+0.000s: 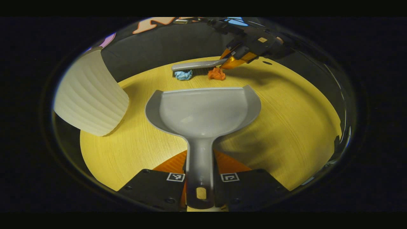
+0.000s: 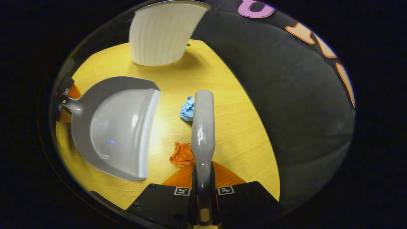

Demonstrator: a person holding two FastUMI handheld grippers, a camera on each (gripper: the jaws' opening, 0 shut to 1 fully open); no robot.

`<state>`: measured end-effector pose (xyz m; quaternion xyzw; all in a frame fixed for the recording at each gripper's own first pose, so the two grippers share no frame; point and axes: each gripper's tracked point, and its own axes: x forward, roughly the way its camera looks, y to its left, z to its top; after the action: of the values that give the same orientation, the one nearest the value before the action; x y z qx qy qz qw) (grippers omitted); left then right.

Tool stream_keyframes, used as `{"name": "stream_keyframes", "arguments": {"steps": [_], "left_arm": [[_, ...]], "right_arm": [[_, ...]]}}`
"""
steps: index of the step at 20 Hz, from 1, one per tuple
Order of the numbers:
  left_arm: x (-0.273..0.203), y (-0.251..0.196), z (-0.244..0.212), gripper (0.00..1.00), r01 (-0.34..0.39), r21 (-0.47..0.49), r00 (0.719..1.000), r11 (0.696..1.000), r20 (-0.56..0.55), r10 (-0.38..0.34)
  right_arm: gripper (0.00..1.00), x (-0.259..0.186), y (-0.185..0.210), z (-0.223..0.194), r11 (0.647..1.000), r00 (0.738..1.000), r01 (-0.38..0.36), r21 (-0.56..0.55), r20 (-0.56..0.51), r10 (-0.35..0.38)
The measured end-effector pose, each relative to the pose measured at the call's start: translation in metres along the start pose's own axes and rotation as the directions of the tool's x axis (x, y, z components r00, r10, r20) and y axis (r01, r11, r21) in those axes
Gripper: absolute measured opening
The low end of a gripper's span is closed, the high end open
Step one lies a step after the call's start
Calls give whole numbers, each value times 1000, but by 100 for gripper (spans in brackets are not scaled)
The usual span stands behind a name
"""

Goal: Pick up the small broom and dustpan from the desktop, sweep the trash into the dustpan with the broom, and then empty the trash into the garbage bin.

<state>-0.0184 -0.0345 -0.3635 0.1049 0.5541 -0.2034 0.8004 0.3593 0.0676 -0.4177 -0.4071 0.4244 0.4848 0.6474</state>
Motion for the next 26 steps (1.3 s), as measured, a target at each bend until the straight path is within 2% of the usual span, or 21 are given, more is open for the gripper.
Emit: {"name": "stream_keyframes", "arguments": {"steps": [3, 5, 7, 8, 10, 11, 13, 16, 19, 20, 23, 26], "left_arm": [[-1, -1, -3, 27, 8, -4, 1000, 1000, -5, -8], [-1, -1, -1, 27, 11, 0, 1000, 1000, 0, -11], [-2, -3, 0, 27, 16, -6, 1000, 1000, 10, -16], [-2, -2, 0, 27, 17, -10, 999, 1000, 29, -17], [-2, -4, 1, 27, 20, -22, 998, 1000, 56, -19], [-3, -5, 3, 29, 25, -37, 997, 999, 76, -22], [-9, -3, 12, 27, 25, -51, 993, 998, 116, -19], [-15, 1, 34, 29, -2, -16, 968, 1000, 251, 6], [-26, 1, 43, 26, -3, -49, 941, 999, 338, 19], [-28, 4, 48, 28, -13, -58, 933, 998, 359, 33], [-49, 16, 64, 25, -47, -81, 894, 996, 441, 78], [-56, 28, 81, 26, -118, -72, 860, 990, 490, 138]], "right_arm": [[15, -34, 19, 12, 994, 995, -99, -40, -27, 98], [16, -59, 18, 19, 989, 989, -139, -53, -53, 136], [16, -82, 14, 39, 975, 979, -205, 88, 32, 203], [16, -85, 8, 44, 967, 979, -196, 162, 89, 184], [16, -127, -32, 59, 947, 979, -119, 297, 196, 61], [16, -148, -57, 65, 920, 971, -89, 382, 238, -5], [14, -188, -106, 60, 855, 952, -23, 517, 273, -140], [16, -247, -162, 36, 762, 913, 62, 645, 271, -304], [16, -270, -175, 5, 650, 888, 17, 759, 287, -359], [15, -259, -165, -8, 628, 887, 13, 778, 281, -366], [16, -251, -138, -13, 568, 890, -22, 823, 275, -364], [15, -247, -107, -8, 527, 901, -61, 848, 275, -337]]}}
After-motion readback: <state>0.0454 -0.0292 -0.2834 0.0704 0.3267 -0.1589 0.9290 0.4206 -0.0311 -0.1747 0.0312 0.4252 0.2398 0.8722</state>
